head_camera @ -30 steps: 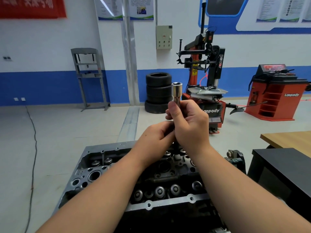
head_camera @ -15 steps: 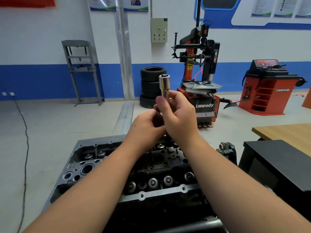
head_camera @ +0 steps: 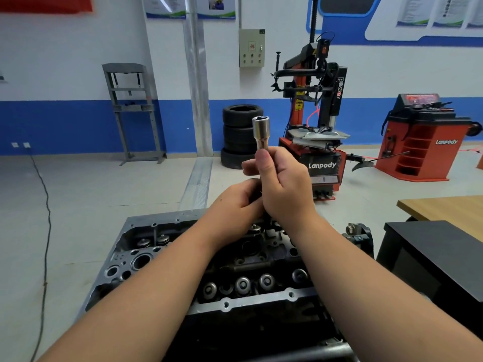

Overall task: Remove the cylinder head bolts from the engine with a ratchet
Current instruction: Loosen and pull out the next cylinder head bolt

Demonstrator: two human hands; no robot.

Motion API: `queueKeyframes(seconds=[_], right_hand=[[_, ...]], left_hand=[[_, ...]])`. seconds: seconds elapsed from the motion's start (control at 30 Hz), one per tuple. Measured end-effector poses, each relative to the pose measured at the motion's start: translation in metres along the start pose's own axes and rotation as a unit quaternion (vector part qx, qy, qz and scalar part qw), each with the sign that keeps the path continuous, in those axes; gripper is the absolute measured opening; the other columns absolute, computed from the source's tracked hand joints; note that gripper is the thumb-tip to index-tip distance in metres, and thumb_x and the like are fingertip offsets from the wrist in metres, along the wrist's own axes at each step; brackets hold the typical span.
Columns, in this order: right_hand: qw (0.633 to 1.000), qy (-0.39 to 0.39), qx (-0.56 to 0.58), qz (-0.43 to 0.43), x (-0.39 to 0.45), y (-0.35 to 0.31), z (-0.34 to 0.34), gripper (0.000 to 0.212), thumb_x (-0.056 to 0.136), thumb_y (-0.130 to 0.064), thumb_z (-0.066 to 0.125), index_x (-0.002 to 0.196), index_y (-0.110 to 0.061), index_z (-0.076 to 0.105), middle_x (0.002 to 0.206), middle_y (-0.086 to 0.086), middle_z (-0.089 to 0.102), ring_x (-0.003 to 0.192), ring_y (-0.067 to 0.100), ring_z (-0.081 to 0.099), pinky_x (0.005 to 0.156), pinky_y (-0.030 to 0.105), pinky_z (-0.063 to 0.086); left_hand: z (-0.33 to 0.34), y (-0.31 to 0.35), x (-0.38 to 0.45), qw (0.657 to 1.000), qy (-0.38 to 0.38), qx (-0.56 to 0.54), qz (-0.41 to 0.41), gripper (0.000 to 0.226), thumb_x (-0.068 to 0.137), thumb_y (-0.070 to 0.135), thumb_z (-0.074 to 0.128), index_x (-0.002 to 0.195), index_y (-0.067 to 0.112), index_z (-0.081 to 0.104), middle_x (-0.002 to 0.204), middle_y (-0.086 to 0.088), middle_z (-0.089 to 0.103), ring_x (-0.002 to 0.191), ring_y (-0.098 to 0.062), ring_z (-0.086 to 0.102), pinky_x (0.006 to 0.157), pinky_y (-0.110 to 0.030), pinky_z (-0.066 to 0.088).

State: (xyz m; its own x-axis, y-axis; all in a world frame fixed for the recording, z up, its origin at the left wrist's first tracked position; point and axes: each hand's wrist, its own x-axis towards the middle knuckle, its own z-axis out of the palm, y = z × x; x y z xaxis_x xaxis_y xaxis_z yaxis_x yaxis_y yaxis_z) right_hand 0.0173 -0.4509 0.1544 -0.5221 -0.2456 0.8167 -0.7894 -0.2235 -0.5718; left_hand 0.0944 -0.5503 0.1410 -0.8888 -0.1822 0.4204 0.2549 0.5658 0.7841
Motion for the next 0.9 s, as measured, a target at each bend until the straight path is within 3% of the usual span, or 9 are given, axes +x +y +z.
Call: queueKeyframes(seconds=[0.13, 0.23, 0.3, 0.4, 0.53, 0.6, 0.67, 0.77, 0.9], right_hand=[[1.000, 0.011, -0.011, -0.014, 0.000, -0.003, 0.000, 0.027, 0.101, -0.037, 0.047, 0.099, -0.014, 0.063, 0.082, -0.006, 0.070, 0.079, 0.005, 0.069, 0.069, 0.018, 0.051], [0.997, 0.036, -0.052, -0.036, 0.001, -0.004, -0.002, 0.023, 0.091, -0.036, 0.070, 0.095, -0.016, 0.058, 0.074, -0.015, 0.060, 0.068, -0.002, 0.059, 0.063, 0.009, 0.042], [0.996, 0.054, -0.067, -0.039, 0.001, -0.003, -0.002, 0.021, 0.090, -0.031, 0.072, 0.090, -0.017, 0.057, 0.070, -0.011, 0.059, 0.065, 0.001, 0.058, 0.058, 0.011, 0.043], [0.998, 0.044, -0.051, -0.020, 0.001, -0.002, -0.002, 0.020, 0.097, -0.031, 0.062, 0.089, -0.014, 0.061, 0.073, 0.003, 0.068, 0.069, 0.011, 0.066, 0.061, 0.031, 0.052], [0.999, 0.015, -0.034, -0.003, 0.000, 0.000, 0.000, 0.027, 0.102, -0.033, 0.049, 0.095, -0.011, 0.064, 0.082, -0.007, 0.071, 0.077, 0.004, 0.070, 0.065, 0.015, 0.050], [1.000, 0.008, -0.027, 0.001, 0.000, -0.001, 0.001, 0.027, 0.102, -0.034, 0.047, 0.096, -0.013, 0.063, 0.082, -0.006, 0.071, 0.075, 0.007, 0.070, 0.066, 0.019, 0.052], [0.999, 0.011, -0.030, -0.012, 0.001, -0.002, 0.000, 0.023, 0.100, -0.037, 0.053, 0.099, -0.015, 0.060, 0.082, -0.004, 0.070, 0.075, 0.009, 0.069, 0.066, 0.025, 0.053], [0.997, 0.041, -0.049, -0.039, 0.001, -0.003, -0.002, 0.024, 0.091, -0.036, 0.069, 0.096, -0.017, 0.056, 0.075, -0.006, 0.063, 0.067, 0.006, 0.061, 0.061, 0.021, 0.049], [0.997, 0.069, -0.021, -0.006, 0.000, -0.005, -0.002, 0.016, 0.093, -0.030, 0.068, 0.086, -0.021, 0.057, 0.072, 0.005, 0.064, 0.067, 0.020, 0.063, 0.064, 0.043, 0.051]], left_hand=[[0.004, -0.001, 0.005, 0.999, 0.047, 0.003, -0.010, 0.014, 0.090, 0.012, 0.072, 0.102, 0.019, 0.072, 0.088, 0.003, 0.078, 0.083, -0.015, 0.075, 0.076, -0.038, 0.062], [0.006, 0.001, 0.007, 0.999, 0.043, 0.009, 0.006, 0.028, 0.088, 0.010, 0.074, 0.096, 0.036, 0.069, 0.084, 0.017, 0.077, 0.079, -0.001, 0.073, 0.066, -0.020, 0.058], [0.006, 0.000, 0.007, 0.999, 0.033, -0.019, -0.003, 0.029, 0.090, 0.008, 0.073, 0.101, 0.035, 0.070, 0.089, 0.014, 0.078, 0.083, -0.005, 0.075, 0.073, -0.026, 0.062], [0.002, 0.000, 0.005, 0.996, -0.007, -0.081, -0.021, 0.025, 0.094, 0.008, 0.070, 0.115, 0.021, 0.071, 0.100, 0.000, 0.080, 0.095, -0.019, 0.077, 0.088, -0.043, 0.063], [-0.004, 0.000, 0.000, 0.995, -0.060, -0.080, -0.018, 0.018, 0.102, 0.015, 0.063, 0.118, 0.021, 0.070, 0.107, -0.002, 0.079, 0.104, -0.021, 0.075, 0.096, -0.043, 0.059], [-0.004, -0.001, 0.000, 0.997, -0.047, -0.057, -0.009, 0.016, 0.102, 0.016, 0.063, 0.113, 0.022, 0.072, 0.104, -0.001, 0.079, 0.101, -0.019, 0.075, 0.093, -0.040, 0.060], [-0.002, -0.001, 0.002, 0.999, -0.022, -0.039, -0.004, 0.015, 0.099, 0.016, 0.067, 0.110, 0.024, 0.073, 0.099, 0.002, 0.079, 0.094, -0.016, 0.076, 0.087, -0.039, 0.062], [0.001, -0.001, 0.005, 1.000, 0.015, -0.018, -0.011, 0.019, 0.092, 0.015, 0.073, 0.106, 0.028, 0.073, 0.093, 0.006, 0.079, 0.088, -0.013, 0.076, 0.083, -0.045, 0.063], [0.004, -0.002, 0.006, 0.998, 0.029, -0.047, -0.031, 0.021, 0.088, 0.012, 0.076, 0.108, 0.010, 0.070, 0.094, -0.009, 0.078, 0.091, -0.030, 0.076, 0.084, -0.057, 0.061]])
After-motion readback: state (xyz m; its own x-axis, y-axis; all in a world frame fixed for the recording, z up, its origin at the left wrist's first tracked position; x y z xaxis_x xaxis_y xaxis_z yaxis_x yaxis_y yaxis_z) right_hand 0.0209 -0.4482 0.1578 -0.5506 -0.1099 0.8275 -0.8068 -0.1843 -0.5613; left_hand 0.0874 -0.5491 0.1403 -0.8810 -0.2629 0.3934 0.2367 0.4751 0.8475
